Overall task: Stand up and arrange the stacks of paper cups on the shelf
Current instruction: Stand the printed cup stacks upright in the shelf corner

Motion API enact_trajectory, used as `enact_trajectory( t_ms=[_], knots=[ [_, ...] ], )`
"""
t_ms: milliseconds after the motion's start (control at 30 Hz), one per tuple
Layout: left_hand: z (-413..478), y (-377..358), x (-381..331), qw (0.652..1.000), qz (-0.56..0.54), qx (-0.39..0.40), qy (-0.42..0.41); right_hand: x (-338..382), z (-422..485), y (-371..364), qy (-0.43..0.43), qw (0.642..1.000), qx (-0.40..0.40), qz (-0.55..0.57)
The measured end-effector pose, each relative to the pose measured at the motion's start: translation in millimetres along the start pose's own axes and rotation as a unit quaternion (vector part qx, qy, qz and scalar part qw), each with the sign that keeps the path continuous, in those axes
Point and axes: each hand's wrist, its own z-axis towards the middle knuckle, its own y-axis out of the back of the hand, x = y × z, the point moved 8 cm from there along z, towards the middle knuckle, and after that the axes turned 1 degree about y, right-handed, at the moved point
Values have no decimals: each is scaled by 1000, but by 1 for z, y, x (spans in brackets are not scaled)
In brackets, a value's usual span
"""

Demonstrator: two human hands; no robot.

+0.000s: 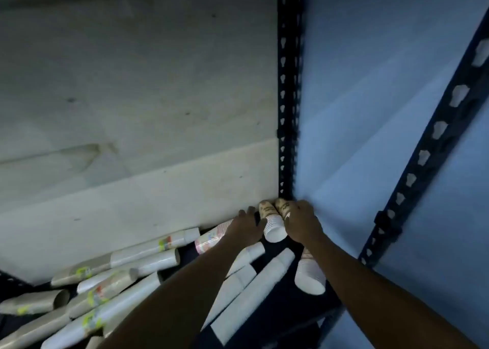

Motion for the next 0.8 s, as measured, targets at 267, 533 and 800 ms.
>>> enact_trajectory(
  t_ms=[267,533,800],
  knots=[
    [48,-42,7,981,-167,45,84,-8,31,-40,-2,989,-48,-142],
    [56,-43,15,957,-270,30,100,-8,40,-38,-42,993,-16,-112],
    [47,-2,7,980,-190,-49,10,-4,16,0,-31,976,-163,142]
  ],
)
